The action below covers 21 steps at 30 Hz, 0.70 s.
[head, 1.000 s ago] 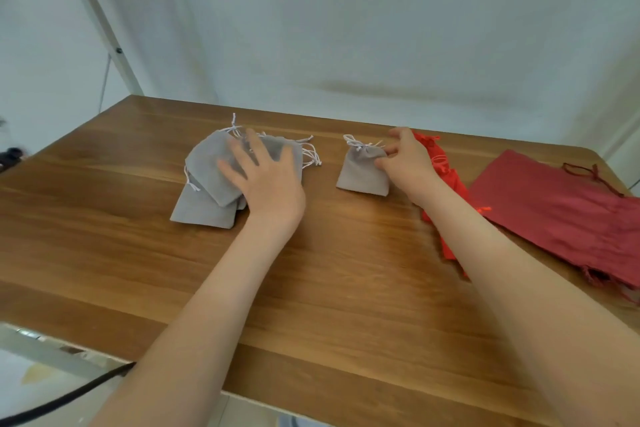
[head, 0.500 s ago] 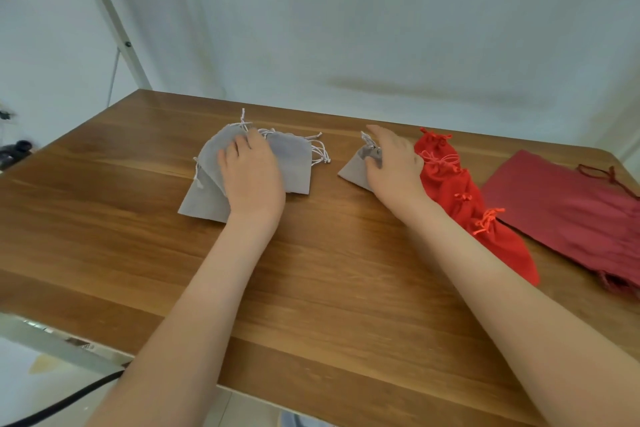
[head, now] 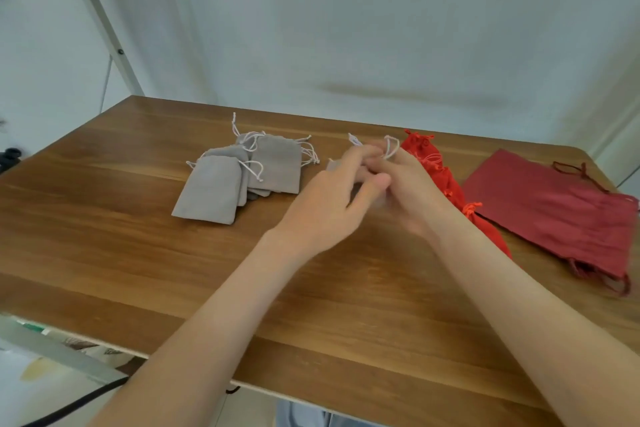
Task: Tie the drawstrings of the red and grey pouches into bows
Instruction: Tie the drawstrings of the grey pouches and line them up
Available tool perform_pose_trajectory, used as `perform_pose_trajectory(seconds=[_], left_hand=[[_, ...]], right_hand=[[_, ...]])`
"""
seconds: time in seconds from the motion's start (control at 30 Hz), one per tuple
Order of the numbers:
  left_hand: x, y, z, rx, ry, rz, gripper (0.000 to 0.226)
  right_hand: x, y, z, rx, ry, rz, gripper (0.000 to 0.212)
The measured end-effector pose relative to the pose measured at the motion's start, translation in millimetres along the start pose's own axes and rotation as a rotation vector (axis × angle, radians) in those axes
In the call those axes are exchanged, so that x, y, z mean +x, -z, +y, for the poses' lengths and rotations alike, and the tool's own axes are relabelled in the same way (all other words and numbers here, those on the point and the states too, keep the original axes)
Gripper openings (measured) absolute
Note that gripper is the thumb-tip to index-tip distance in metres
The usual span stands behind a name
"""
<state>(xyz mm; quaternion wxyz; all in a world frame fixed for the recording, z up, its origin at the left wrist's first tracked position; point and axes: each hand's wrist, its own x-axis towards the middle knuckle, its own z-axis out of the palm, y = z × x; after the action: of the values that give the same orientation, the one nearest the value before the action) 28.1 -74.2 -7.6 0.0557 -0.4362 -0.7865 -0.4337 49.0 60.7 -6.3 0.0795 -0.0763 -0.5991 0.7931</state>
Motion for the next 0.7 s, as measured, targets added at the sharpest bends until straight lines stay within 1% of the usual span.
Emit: perform_pose_trajectory(seconds=[0.03,0.07,0.13,0.17,0.2,0.3,0.37,0.47,0.57,0.63,0.7], left_hand=[[-3,-8,-4,-0.059,-0.014,0.025,0.029],[-4,-13,-10,-0.092,-0.022,0.112,0.027],[-1,-26,-22,-0.052,0.014,0.318,0.028],[2,-29,-27,-0.027,0.06,0.357,0.03],[2,-34,-29,-0.026,0.115,0.333,0.03],[2,-35,-33,-0.066,0.262,0.108,0.026],[2,-36,-36,-0.071,0.379,0.058,0.033],[1,-37,-38,0.023,0.421,0.134,0.046],[0,-37,-38,0.055,0.452,0.193,0.051],[-1,-36,-35,0.024,0.468,0.232,0.052],[-1,-34,-34,-0.045,0.487,0.3,0.048]], right_hand=[[-9,8,2,-0.007,0.009,0.047,0.026],[-17,14,5,-0.028,0.021,0.077,0.023],[-32,27,13,-0.126,0.035,0.107,0.022],[-37,31,18,-0.18,0.032,0.105,0.022],[-40,36,23,-0.222,0.023,0.107,0.023],[-42,35,31,-0.242,0.025,0.11,0.018],[-40,31,33,-0.248,0.06,0.118,0.019],[-38,29,32,-0.359,0.155,0.141,0.025],[-36,33,34,-0.431,0.235,0.193,0.021],[-36,34,32,-0.387,0.245,0.231,0.022],[-36,36,30,-0.282,0.227,0.271,0.024]])
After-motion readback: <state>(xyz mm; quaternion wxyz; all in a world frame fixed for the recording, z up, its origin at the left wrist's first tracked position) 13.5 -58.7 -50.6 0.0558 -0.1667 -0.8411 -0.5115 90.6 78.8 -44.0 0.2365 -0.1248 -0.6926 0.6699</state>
